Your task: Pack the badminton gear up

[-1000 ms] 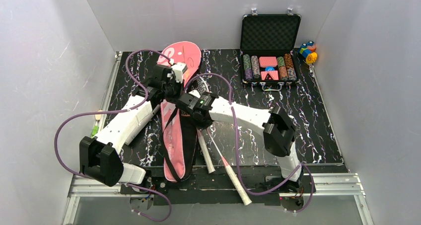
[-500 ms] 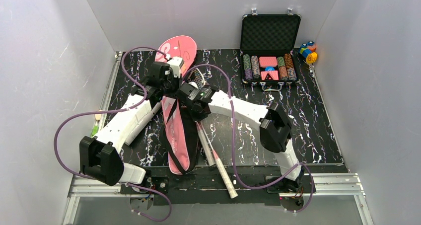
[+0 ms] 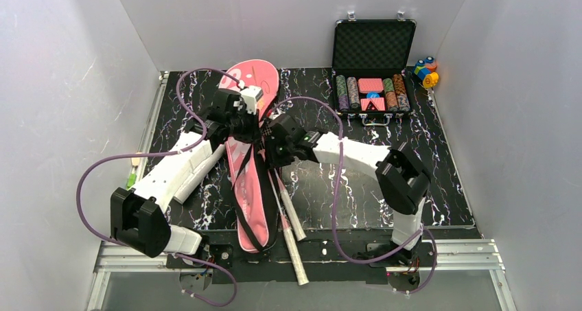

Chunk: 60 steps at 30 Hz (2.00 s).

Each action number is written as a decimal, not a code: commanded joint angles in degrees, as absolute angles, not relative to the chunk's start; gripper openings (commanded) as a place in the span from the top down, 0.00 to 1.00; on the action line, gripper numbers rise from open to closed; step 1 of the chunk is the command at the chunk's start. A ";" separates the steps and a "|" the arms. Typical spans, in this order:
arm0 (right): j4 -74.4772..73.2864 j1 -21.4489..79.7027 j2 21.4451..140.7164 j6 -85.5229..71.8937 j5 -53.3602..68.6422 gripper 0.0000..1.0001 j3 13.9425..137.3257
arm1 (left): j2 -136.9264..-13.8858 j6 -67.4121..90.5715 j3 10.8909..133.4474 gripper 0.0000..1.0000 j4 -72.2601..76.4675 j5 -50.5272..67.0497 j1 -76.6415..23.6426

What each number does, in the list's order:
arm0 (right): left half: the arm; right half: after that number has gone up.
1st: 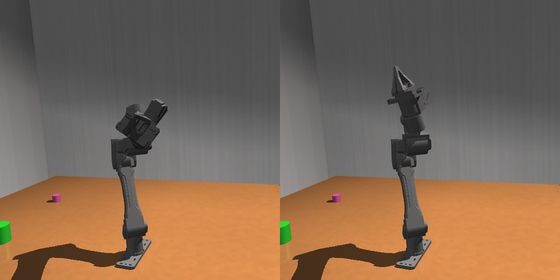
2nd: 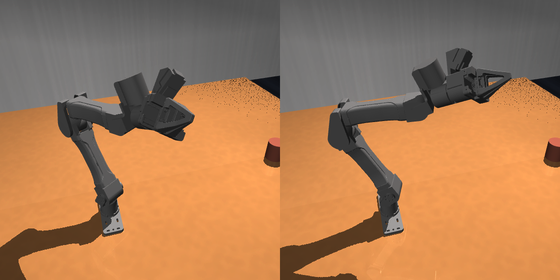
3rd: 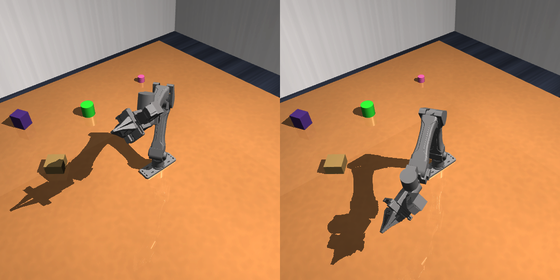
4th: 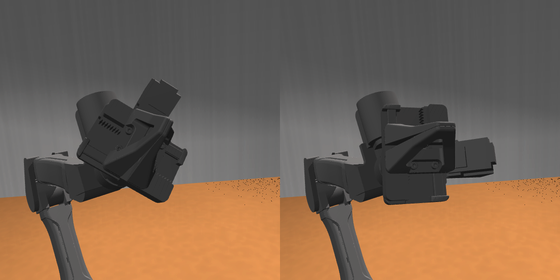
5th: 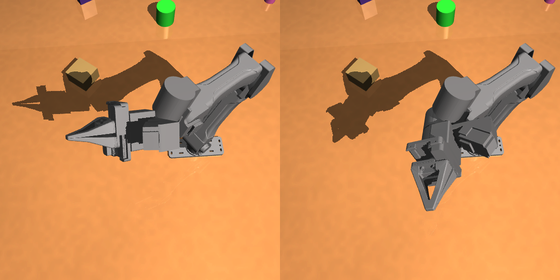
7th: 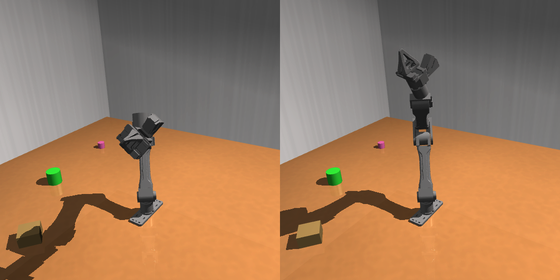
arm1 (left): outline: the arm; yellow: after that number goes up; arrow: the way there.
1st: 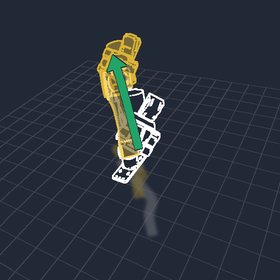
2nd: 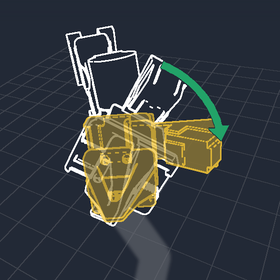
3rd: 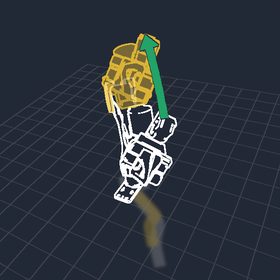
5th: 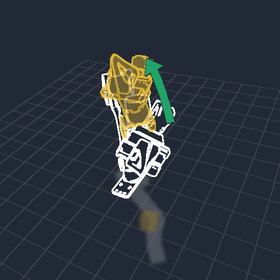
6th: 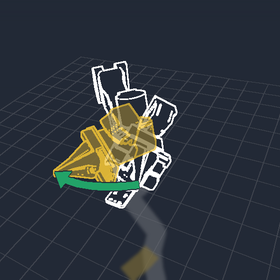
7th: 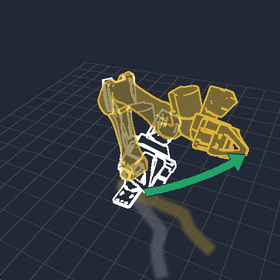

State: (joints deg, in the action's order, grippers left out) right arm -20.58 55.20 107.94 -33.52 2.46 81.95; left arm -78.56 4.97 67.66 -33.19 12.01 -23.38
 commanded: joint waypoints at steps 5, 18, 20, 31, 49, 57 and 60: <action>-9.74 51.84 98.11 -37.16 4.07 0.56 75.02 | -77.07 4.22 68.47 1.00 -34.02 17.76 -24.88; -8.14 53.12 79.91 -44.31 -3.88 0.46 51.07 | -77.02 4.52 68.58 1.00 -34.11 18.48 -24.90; -6.74 53.09 78.05 -44.26 -2.04 0.46 48.90 | -76.83 4.30 68.69 1.00 -34.25 18.29 -24.92; -9.97 66.26 76.41 -43.19 -1.61 0.40 49.03 | -77.70 3.36 69.29 1.00 -34.59 17.27 -24.90; -11.56 67.06 91.39 -39.48 -3.07 0.64 58.27 | -76.49 3.22 69.28 1.00 -34.74 17.29 -24.88; -13.44 66.98 89.66 -36.88 -6.02 0.99 59.93 | -76.70 3.16 69.15 1.00 -34.76 17.39 -24.87; -15.13 66.56 88.74 -34.08 -8.13 0.99 61.24 | -76.80 3.17 69.24 1.00 -34.75 17.47 -24.90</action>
